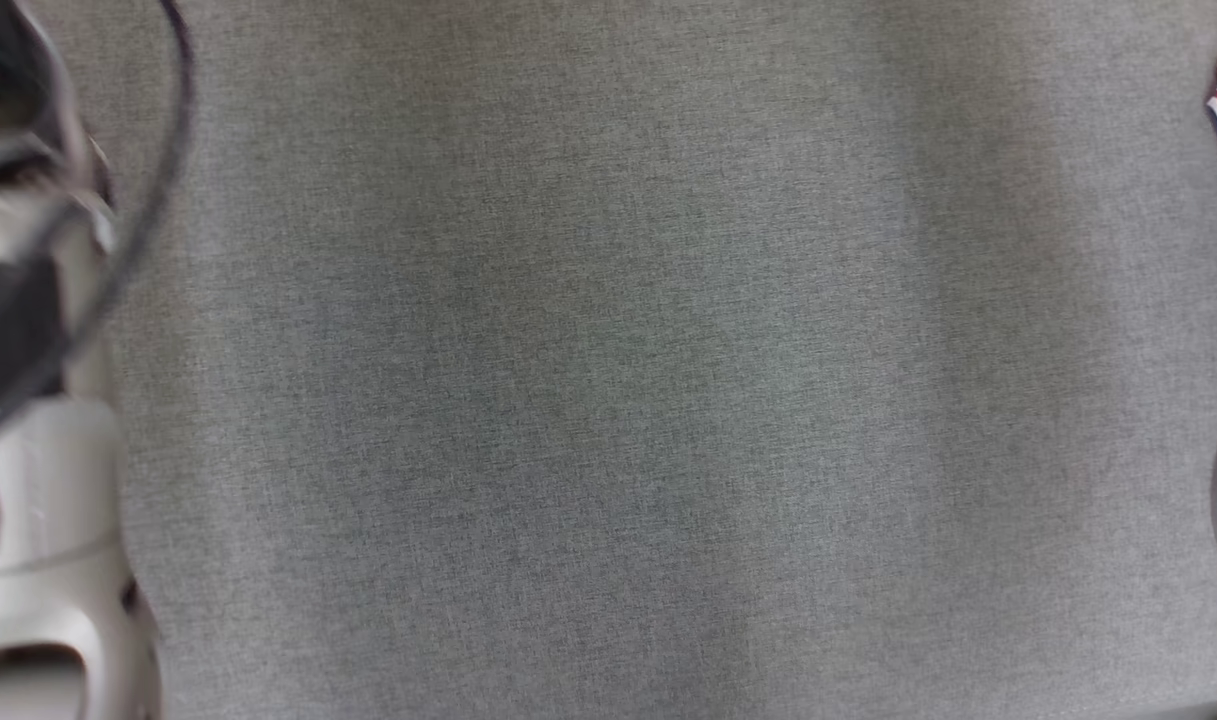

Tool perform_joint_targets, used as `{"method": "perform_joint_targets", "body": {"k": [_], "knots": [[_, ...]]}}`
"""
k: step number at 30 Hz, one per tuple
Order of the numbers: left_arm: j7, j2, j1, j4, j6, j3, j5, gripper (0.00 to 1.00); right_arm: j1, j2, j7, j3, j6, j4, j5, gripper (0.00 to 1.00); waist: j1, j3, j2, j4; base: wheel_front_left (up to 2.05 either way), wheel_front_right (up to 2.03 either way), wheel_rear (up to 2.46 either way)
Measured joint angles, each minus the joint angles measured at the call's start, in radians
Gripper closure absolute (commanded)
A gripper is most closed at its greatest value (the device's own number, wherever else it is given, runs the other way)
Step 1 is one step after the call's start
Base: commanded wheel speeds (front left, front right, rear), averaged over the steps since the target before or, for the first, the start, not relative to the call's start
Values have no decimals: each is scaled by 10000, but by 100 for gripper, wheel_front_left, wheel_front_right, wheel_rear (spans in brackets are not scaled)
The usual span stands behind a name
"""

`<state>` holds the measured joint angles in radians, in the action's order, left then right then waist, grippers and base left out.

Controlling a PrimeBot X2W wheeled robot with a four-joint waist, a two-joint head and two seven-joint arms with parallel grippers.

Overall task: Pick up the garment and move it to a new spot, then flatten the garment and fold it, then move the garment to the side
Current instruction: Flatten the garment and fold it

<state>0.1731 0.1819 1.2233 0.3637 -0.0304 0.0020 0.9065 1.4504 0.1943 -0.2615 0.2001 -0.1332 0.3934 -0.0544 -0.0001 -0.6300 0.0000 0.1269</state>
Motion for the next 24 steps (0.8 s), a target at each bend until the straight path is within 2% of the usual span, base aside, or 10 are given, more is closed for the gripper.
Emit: {"method": "perform_joint_targets", "body": {"k": [5, 10, 14, 17, 21, 24], "knots": [[-52, -107, -1143, 196, -422, -401, -58, 100, -970, 510, -2, 796, 8, 395, -414, 100, 1, 71, 1, -80, 0, 0, 0], [-105, -59, -2702, 38, -731, -805, -25, 100, -2448, 1074, 387, 1829, 12, 107, -1607, 100, 0, 437, 0, -169, 0, 0, 0], [-226, 6, -4496, -405, -848, -1174, 92, 100, -4643, 1829, 1939, 2337, 12, -1195, -3227, 100, 0, 1041, 0, -269, 0, 0, 0], [-479, 173, -5541, -646, -857, -1436, 98, 100, -6020, 2228, 2972, 2144, 12, -2180, -3963, 100, -1, 1463, 0, -323, 0, 0, 0], [-709, 291, -6752, -965, -857, -1735, 59, 100, -7774, 2621, 4284, 1718, 12, -3319, -4115, 100, -2, 2047, -1, -368, 0, 0, 0], [-790, 351, -7520, -1208, -855, -2029, -65, 100, -8961, 2663, 5185, 1312, 12, -4040, -4123, 100, -2, 2481, -1, -392, 0, 0, 0]]}}
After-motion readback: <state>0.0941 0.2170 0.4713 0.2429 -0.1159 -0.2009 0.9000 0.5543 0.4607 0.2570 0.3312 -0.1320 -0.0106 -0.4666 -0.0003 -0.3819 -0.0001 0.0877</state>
